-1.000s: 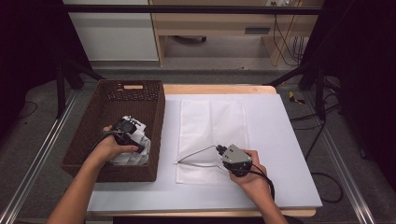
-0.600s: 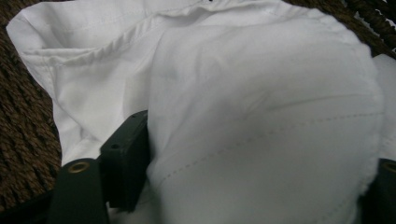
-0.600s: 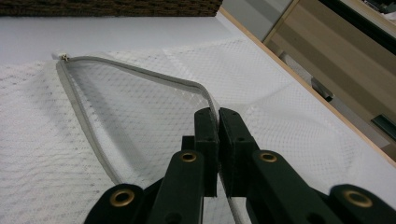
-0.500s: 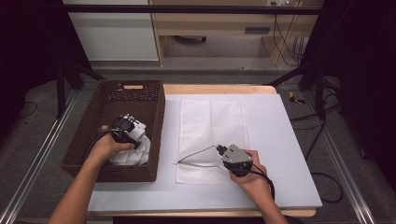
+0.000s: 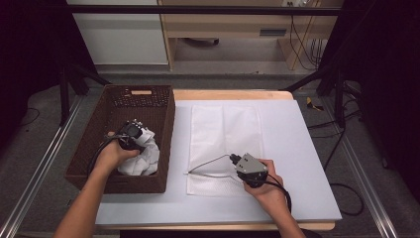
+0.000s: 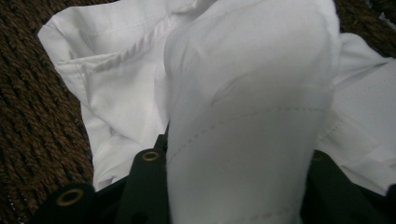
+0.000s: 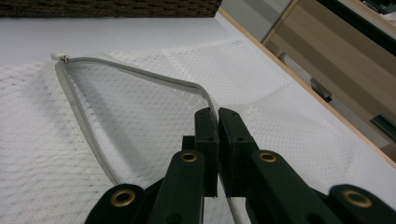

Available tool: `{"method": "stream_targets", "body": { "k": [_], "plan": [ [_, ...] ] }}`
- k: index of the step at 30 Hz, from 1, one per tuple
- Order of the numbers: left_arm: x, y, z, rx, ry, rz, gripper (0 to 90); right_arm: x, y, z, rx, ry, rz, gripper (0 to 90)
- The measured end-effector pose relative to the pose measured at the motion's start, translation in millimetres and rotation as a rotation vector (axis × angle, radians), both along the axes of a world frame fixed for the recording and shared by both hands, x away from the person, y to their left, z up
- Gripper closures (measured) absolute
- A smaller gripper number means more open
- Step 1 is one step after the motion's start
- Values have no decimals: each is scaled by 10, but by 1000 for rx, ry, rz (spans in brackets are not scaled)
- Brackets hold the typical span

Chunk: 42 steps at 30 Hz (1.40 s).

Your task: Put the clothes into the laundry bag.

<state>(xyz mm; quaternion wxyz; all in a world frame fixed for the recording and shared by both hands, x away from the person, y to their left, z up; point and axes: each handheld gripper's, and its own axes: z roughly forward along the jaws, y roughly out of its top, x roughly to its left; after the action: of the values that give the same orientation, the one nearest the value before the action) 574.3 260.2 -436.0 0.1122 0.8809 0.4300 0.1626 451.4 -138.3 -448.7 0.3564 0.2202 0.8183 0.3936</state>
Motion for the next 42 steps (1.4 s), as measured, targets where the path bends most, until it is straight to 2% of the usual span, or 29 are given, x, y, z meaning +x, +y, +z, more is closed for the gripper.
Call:
{"method": "stream_targets", "body": {
  "k": [10, 17, 21, 22, 23, 28, 33, 34, 36, 37, 38, 41, 42],
  "plan": [
    [20, 9, 37, 7, 1, -5, 697, 5, -14, 6, 2, -2, -4, 870],
    [2, 25, 99, -7, -32, -18, 706, 5, -12, 6, 2, -1, -3, 870],
    [-12, 59, 160, -34, -64, -14, 708, 5, -14, 6, 1, -2, -4, 870],
    [-22, 78, 200, -44, -83, -15, 709, 5, -15, 5, 1, -2, -5, 870],
    [-22, 78, 200, -44, -83, -15, 710, 5, -15, 5, 1, -2, -5, 870],
    [-56, 125, 320, -63, -135, -15, 711, 6, -15, 4, -1, -2, -5, 870],
    [-117, 155, 495, -67, -195, -20, 713, 5, -19, 5, 0, -2, -5, 870],
    [-141, 179, 582, -73, -227, -28, 713, 5, -20, 5, 0, -2, -6, 870],
    [-161, 191, 624, -80, -230, -21, 714, 5, -19, 5, 0, -2, -6, 870],
    [-185, 222, 707, -86, -260, -29, 716, 5, -19, 4, -1, -2, -6, 870],
    [-185, 222, 707, -86, -260, -29, 716, 5, -19, 4, -1, -2, -6, 870],
    [-248, 269, 853, -89, -289, -21, 718, 7, -17, 2, -2, 0, -5, 870],
    [-248, 269, 853, -89, -289, -21, 719, 7, -16, 1, -2, 0, -5, 870]
  ]
}}
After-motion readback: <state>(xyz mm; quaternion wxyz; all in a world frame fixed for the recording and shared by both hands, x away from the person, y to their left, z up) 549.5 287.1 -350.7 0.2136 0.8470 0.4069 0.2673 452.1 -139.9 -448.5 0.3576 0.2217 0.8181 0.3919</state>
